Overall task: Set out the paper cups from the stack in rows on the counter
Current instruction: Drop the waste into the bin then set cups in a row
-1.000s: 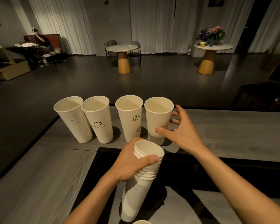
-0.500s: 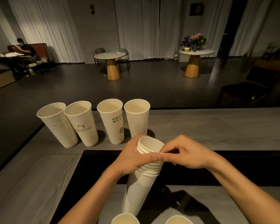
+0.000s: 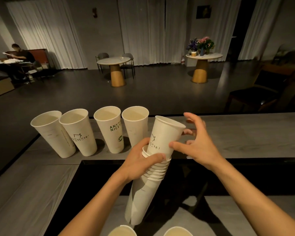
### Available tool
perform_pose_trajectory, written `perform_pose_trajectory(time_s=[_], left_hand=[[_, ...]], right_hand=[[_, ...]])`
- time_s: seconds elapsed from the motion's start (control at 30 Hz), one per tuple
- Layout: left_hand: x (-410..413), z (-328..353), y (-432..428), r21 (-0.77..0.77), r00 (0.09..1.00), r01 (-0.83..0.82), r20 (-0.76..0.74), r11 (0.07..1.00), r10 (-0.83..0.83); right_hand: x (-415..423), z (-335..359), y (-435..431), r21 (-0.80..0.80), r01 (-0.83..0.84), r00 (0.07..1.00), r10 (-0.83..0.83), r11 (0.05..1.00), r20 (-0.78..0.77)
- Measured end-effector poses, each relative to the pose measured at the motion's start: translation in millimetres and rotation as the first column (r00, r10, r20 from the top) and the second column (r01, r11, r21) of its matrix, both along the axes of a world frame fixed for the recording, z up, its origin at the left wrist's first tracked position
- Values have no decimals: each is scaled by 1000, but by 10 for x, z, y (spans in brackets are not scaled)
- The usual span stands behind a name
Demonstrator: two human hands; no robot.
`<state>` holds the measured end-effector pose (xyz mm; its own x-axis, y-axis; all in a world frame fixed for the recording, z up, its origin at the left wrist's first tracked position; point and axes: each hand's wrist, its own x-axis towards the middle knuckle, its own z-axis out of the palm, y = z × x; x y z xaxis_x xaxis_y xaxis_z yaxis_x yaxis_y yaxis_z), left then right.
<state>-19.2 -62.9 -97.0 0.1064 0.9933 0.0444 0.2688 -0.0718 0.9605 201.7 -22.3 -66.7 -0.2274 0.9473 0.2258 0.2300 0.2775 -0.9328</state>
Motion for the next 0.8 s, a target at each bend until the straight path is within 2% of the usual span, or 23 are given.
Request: perform_pose_trajectory(time_s=[0.1, 0.17, 0.23, 0.3, 0.37, 0.47, 0.57, 0.73, 0.8], left_hand=[[45, 0, 7, 2, 999, 32, 27, 999, -32], [66, -20, 12, 1, 1000, 31, 3, 1000, -31], [51, -41, 21, -21, 1000, -11, -24, 1000, 11], [33, -54, 33, -63, 998, -52, -38, 997, 50], [20, -60, 46, -97, 995, -84, -60, 992, 78], [7, -59, 52, -104, 992, -105, -88, 989, 96], [-6, -86, 49, -106, 991, -90, -111, 990, 78], [-51, -148, 66, -105, 990, -100, -110, 989, 89], [-43, -165, 59, -100, 990, -101, -106, 990, 91]], right_hand=[[-76, -97, -34, -207, -244, 952, 194, 947, -235], [-113, -63, -52, -226, -313, 908, 220, 923, -357], [-114, 13, 21, -223, -235, 857, 93, 946, -507], [-94, 79, 176, -233, -91, 830, -55, 968, -555], [-117, 84, 349, -223, 35, 888, -133, 974, -440], [-229, -19, 490, -148, 144, 975, -165, 979, -148], [-338, -162, 532, -68, 157, 983, -150, 985, 103], [-367, -174, 548, -34, 149, 974, -140, 988, 179], [-329, -157, 522, -49, 119, 961, -103, 992, 257]])
